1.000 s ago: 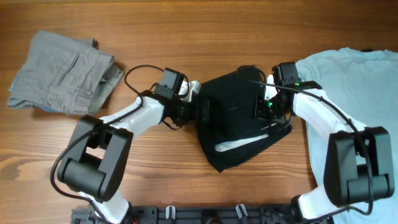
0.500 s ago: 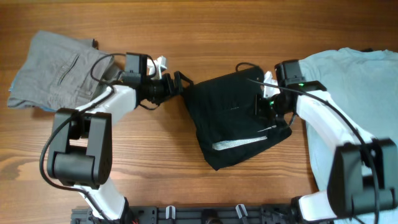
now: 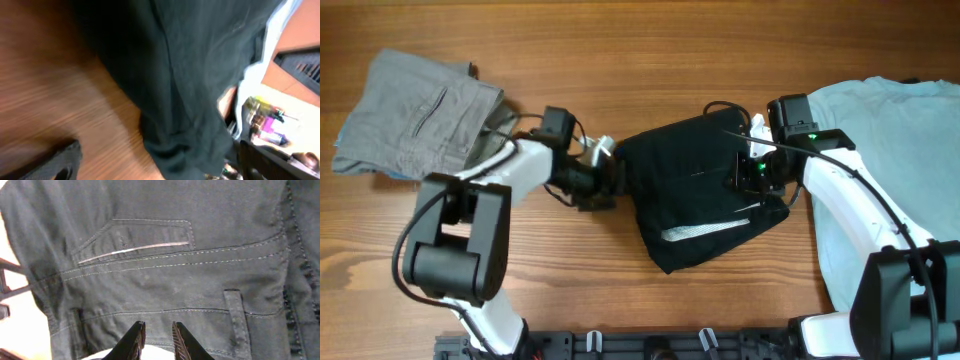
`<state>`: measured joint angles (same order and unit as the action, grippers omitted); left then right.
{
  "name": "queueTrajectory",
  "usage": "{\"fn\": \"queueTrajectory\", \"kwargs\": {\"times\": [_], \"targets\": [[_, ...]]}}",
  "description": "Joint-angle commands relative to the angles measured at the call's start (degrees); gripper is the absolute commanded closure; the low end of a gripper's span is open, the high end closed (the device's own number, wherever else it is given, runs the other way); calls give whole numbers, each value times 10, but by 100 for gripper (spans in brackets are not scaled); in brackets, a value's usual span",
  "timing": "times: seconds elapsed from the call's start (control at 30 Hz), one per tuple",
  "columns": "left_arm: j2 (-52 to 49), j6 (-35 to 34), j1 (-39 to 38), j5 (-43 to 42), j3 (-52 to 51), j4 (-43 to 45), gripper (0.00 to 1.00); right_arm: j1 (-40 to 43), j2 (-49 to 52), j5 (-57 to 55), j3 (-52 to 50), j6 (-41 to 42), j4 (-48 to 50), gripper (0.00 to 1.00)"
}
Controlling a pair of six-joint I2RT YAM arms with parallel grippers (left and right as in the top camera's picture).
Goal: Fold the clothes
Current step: 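Grasp the folded black shorts with the left gripper and carry them left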
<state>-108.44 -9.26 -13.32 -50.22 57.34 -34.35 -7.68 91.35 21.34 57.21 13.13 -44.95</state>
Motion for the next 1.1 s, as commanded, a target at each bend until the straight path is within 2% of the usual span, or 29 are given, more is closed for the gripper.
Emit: {"fn": "queueTrajectory", "kwargs": {"times": [0.0,0.07,0.1,0.17,0.2,0.27,0.37,0.57,0.63,0.73,0.87,0.9,0.93,0.97,1.07], "targets": [[-2,-96,-23,3,-54,66,0,2,31,-50,-14,17,15,84],[-2,-128,-32,13,-58,72,0,2,50,-54,-28,28,20,93],[-2,-146,-39,24,-58,77,0,2,61,-78,-30,59,15,96],[-2,-190,-64,37,-58,102,1,1,87,-122,-33,113,12,96],[-2,-219,-84,58,-58,120,1,2,104,-114,-33,113,18,96],[-2,-322,-133,139,-58,132,1,1,132,-109,-33,112,26,96],[-5,-408,-177,163,-59,178,0,2,159,-109,-33,109,39,96],[-51,-424,-191,188,-59,293,6,1,161,-88,-33,108,41,96],[-67,-401,-191,196,-59,355,19,1,161,-89,-33,108,42,96],[-69,-360,-191,203,-59,384,40,2,161,-89,-33,108,39,96],[-69,-359,-191,194,-59,380,50,2,160,-89,-33,108,38,96],[-69,-358,-191,189,-59,380,57,2,160,-89,-32,108,37,96],[-68,-345,-190,182,-59,381,72,2,156,-88,-30,108,33,96],[-63,-329,-186,169,-58,380,94,2,147,-84,-26,106,23,95],[-38,-293,-163,147,-56,363,96,2,106,-84,-7,79,-17,96]]}}
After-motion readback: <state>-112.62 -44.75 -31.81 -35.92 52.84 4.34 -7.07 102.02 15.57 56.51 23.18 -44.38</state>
